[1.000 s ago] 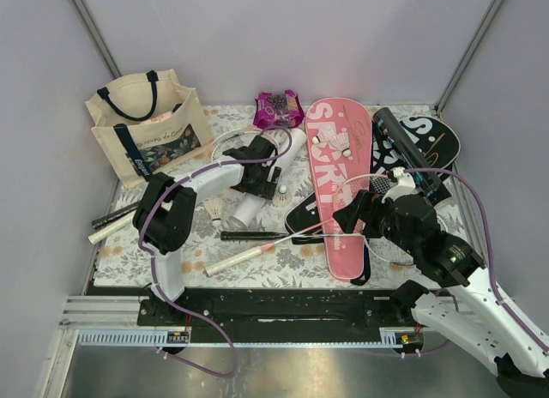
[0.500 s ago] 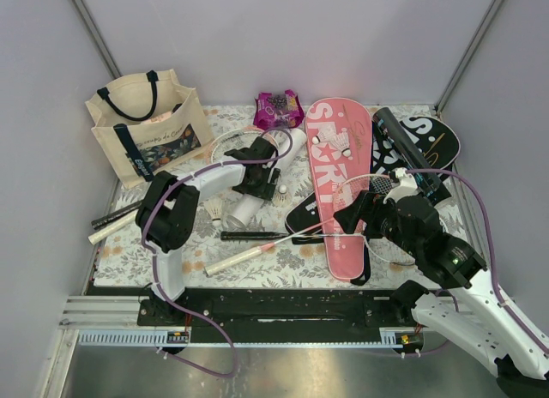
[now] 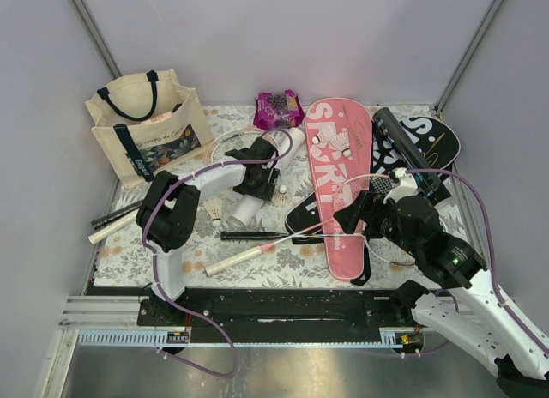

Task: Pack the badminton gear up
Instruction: Open the lid of the shuttle tube, then place the lid at the center of the board.

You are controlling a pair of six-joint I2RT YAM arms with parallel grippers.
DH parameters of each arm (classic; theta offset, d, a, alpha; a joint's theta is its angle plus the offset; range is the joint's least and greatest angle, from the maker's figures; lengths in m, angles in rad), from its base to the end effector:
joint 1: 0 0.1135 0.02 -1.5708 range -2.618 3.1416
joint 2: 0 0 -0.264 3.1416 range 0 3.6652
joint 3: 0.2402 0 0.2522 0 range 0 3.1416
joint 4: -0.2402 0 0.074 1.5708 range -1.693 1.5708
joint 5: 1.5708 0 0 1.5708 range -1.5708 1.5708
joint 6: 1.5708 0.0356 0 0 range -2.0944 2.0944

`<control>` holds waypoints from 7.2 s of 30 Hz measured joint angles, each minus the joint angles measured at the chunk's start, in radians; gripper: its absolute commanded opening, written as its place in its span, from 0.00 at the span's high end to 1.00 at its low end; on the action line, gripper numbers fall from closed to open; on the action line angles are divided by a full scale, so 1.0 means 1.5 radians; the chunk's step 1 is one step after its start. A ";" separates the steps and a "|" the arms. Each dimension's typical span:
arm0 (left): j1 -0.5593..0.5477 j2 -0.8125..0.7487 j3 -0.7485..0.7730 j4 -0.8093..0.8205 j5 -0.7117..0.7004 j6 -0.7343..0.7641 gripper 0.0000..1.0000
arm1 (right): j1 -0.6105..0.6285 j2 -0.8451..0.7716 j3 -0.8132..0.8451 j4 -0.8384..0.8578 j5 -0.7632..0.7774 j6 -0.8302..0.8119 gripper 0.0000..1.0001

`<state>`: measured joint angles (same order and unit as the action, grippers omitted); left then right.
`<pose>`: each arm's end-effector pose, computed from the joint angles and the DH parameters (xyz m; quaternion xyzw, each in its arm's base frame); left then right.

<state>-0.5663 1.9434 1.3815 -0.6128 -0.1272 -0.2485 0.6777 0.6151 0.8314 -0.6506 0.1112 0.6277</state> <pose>0.3379 -0.2095 0.1788 0.1425 0.9681 -0.0206 0.2050 0.1037 0.0784 0.3310 0.0089 0.8420 0.2891 0.4553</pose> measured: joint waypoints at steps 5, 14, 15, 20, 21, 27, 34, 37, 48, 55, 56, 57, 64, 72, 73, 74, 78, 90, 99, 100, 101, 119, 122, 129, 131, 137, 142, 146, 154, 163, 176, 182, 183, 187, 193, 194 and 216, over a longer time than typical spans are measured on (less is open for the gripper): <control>0.000 -0.015 0.000 -0.019 0.001 -0.013 0.36 | 0.000 0.000 0.000 0.001 0.000 0.000 0.02; 0.003 -0.111 0.020 -0.040 0.013 -0.050 0.41 | 0.000 0.012 0.000 0.017 -0.002 0.000 0.04; 0.004 -0.123 0.021 -0.040 0.018 -0.057 0.41 | 0.000 0.014 0.000 0.020 -0.002 0.000 0.04; 0.015 -0.176 0.021 -0.041 0.049 -0.097 0.44 | 0.000 0.027 0.000 0.038 -0.013 -0.001 0.07; 0.018 -0.185 0.021 -0.040 0.058 -0.107 0.44 | 0.000 0.031 0.000 0.043 -0.019 -0.001 0.07; 0.035 -0.250 -0.022 0.004 0.114 -0.184 0.47 | 0.000 0.060 -0.001 0.079 -0.036 -0.001 0.14; 0.066 -0.315 -0.139 0.086 0.147 -0.319 0.48 | 0.003 0.136 -0.006 0.160 -0.048 0.000 0.22; 0.072 -0.335 -0.170 0.105 0.146 -0.375 0.50 | 0.022 0.167 -0.011 0.219 -0.039 -0.004 0.24; 0.073 -0.393 -0.184 0.161 0.109 -0.569 0.54 | 0.167 0.272 -0.012 0.410 0.041 -0.090 0.33; 0.073 -0.420 -0.230 0.193 0.077 -0.657 0.56 | 0.229 0.329 -0.011 0.496 0.092 -0.148 0.37; 0.073 -0.420 -0.234 0.194 0.077 -0.665 0.56 | 0.233 0.337 -0.011 0.503 0.096 -0.152 0.37; 0.073 -0.420 -0.236 0.194 0.078 -0.671 0.57 | 0.237 0.346 -0.011 0.511 0.104 -0.156 0.37; 0.073 -0.421 -0.244 0.207 0.087 -0.703 0.57 | 0.247 0.386 -0.011 0.571 0.124 -0.195 0.40; 0.073 -0.454 -0.280 0.224 0.087 -0.729 0.57 | 0.249 0.429 -0.011 0.612 0.146 -0.214 0.56; 0.073 -0.457 -0.283 0.227 0.087 -0.731 0.57 | 0.251 0.430 -0.011 0.614 0.149 -0.214 0.57; 0.074 -0.458 -0.285 0.229 0.087 -0.733 0.57 | 0.252 0.433 -0.010 0.618 0.153 -0.214 0.57; 0.072 -0.458 -0.286 0.242 0.087 -0.743 0.57 | 0.254 0.443 -0.005 0.629 0.165 -0.214 0.57; 0.064 -0.459 -0.304 0.283 0.071 -0.760 0.57 | 0.257 0.457 -0.004 0.647 0.194 -0.211 0.65; 0.058 -0.458 -0.307 0.293 0.050 -0.758 0.60 | 0.262 0.460 -0.005 0.652 0.201 -0.207 1.00; 0.058 -0.458 -0.307 0.294 0.048 -0.758 0.62 | 0.262 0.458 -0.007 0.650 0.207 -0.208 1.00; 0.056 -0.458 -0.307 0.295 0.048 -0.756 0.62 | 0.262 0.454 -0.012 0.650 0.212 -0.209 1.00; 0.022 -0.458 -0.293 0.286 0.064 -0.709 0.67 | 0.262 0.354 -0.115 0.667 0.222 -0.206 1.00; 0.019 -0.458 -0.292 0.285 0.069 -0.703 0.68 | 0.261 0.344 -0.129 0.676 0.220 -0.201 1.00; 0.016 -0.450 -0.288 0.282 0.095 -0.690 0.70 | 0.260 0.314 -0.165 0.695 0.213 -0.193 1.00; 0.016 -0.448 -0.288 0.283 0.097 -0.687 0.71 | 0.260 0.312 -0.168 0.695 0.210 -0.192 1.00; 0.016 -0.447 -0.288 0.283 0.098 -0.682 0.72 | 0.260 0.310 -0.169 0.695 0.209 -0.188 1.00; 0.016 -0.447 -0.288 0.283 0.098 -0.676 0.72 | 0.260 0.310 -0.169 0.695 0.209 -0.184 1.00; 0.016 -0.447 -0.288 0.282 0.098 -0.671 0.73 | 0.260 0.310 -0.169 0.692 0.209 -0.180 1.00; 0.016 -0.443 -0.284 0.274 0.106 -0.660 0.75 | 0.259 0.298 -0.169 0.666 0.209 -0.158 1.00; 0.016 -0.420 -0.248 0.240 0.154 -0.647 0.76 | 0.257 0.234 -0.169 0.602 0.206 -0.116 1.00; 0.018 -0.395 -0.225 0.216 0.125 -0.604 0.79 | 0.256 0.195 -0.170 0.556 0.201 -0.098 1.00; 0.075 -0.366 -0.223 0.178 -0.004 -0.554 0.79 | 0.256 0.138 -0.150 0.533 0.211 -0.061 1.00; 0.075 -0.366 -0.223 0.172 -0.012 -0.550 0.79 | 0.256 0.141 -0.145 0.530 0.212 -0.057 1.00; 0.070 -0.366 -0.223 0.169 -0.011 -0.547 0.79 | 0.256 0.162 -0.136 0.505 0.241 -0.048 1.00; 0.068 -0.388 -0.223 0.152 -0.006 -0.541 0.79 | 0.213 0.255 -0.052 0.438 0.301 -0.056 1.00; 0.068 -0.402 -0.223 0.145 -0.008 -0.538 0.78 | 0.190 0.274 -0.033 0.432 0.296 -0.056 1.00; 0.069 -0.883 -0.365 0.053 -0.146 -0.551 0.77 | -0.068 0.828 0.264 0.361 0.088 -0.051 0.84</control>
<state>-0.4633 0.6186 0.8341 -0.5331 -0.3466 -1.0744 0.5762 1.8565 1.2270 -0.1093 0.2428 0.5510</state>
